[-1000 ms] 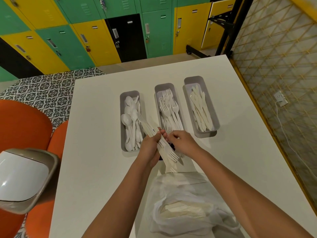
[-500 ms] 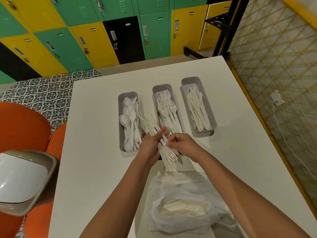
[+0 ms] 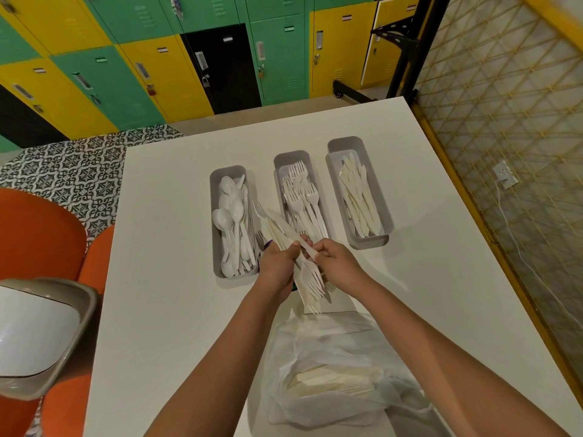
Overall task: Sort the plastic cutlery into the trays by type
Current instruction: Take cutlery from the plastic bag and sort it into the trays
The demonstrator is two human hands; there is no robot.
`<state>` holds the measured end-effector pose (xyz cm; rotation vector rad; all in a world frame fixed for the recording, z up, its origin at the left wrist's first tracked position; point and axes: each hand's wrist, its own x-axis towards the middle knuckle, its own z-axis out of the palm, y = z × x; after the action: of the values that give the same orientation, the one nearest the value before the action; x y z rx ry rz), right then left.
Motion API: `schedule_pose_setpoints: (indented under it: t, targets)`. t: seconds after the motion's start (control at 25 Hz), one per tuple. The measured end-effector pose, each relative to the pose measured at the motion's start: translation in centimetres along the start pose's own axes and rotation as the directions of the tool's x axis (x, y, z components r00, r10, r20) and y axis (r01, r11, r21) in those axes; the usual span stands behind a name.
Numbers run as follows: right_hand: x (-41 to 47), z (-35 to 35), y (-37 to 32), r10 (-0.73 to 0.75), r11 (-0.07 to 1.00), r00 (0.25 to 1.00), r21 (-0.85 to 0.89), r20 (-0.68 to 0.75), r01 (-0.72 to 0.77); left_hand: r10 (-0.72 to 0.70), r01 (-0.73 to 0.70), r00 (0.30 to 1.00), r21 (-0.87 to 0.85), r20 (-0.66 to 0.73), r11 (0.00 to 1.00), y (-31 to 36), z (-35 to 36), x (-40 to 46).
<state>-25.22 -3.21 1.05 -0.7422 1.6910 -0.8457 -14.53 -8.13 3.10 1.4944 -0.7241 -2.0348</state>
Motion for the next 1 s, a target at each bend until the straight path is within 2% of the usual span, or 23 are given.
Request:
schedule_pose_setpoints:
  t: [0.08, 0.16, 0.32, 0.4, 0.52, 0.64, 0.72, 0.8, 0.88, 1.0]
  targets:
    - [0.1, -0.1, 0.1, 0.004, 1.0, 0.999, 0.002, -0.044, -0.004, -0.005, 0.004, 1.0, -0.03, -0.025, 1.0, 0.2, 0.1, 0.2]
    - [0.2, -0.9, 0.0, -0.022, 0.999, 0.985, -0.032, -0.171, 0.017, 0.007, -0.008, 0.999, -0.029, -0.051, 1.0, 0.5, 0.1, 0.4]
    - [1.0, -4.0, -0.2, -0.081, 0.996, 0.896, -0.073, -0.436, 0.054, -0.029, 0.027, 0.999, -0.068, -0.028, 0.997, 1.1, -0.2, 0.5]
    - [1.9, -5.7, 0.0, -0.058, 0.996, 0.856, -0.09, -0.513, 0.014, -0.061, 0.06, 0.998, -0.1, -0.009, 0.993, 1.1, -0.1, 0.3]
    - [3.2, -7.6, 0.6, -0.042, 0.969, 0.83, -0.226, -0.556, -0.102, -0.083, 0.083, 0.997, -0.074, 0.008, 0.994, 0.9, 0.0, 0.0]
    - [4.3, -8.4, 0.4, -0.027, 0.929, 0.85, -0.328, -0.526, -0.174, -0.068, 0.068, 0.998, -0.043, 0.002, 0.997, 0.4, -0.1, 0.1]
    - [4.6, -7.9, -0.1, -0.028, 0.859, 0.867, -0.455, -0.498, -0.233, -0.066, 0.066, 0.998, -0.038, -0.001, 0.997, 0.3, -0.2, 0.1]
    - [4.0, -6.4, -0.8, -0.134, 0.85, 0.876, -0.509, -0.463, -0.139, -0.056, 0.056, 0.998, -0.046, 0.005, 0.997, 0.2, -0.2, 0.3]
    - [2.7, -4.4, -1.2, -0.189, 0.924, 0.921, -0.38, -0.34, 0.049, -0.044, 0.044, 0.999, -0.056, 0.009, 0.997, 0.3, -0.3, 0.3]
    - [0.9, -1.4, -1.3, -0.086, 0.958, 0.996, -0.277, -0.034, 0.073, -0.024, 0.024, 1.0, -0.05, 0.004, 0.998, 0.2, -0.4, 0.7]
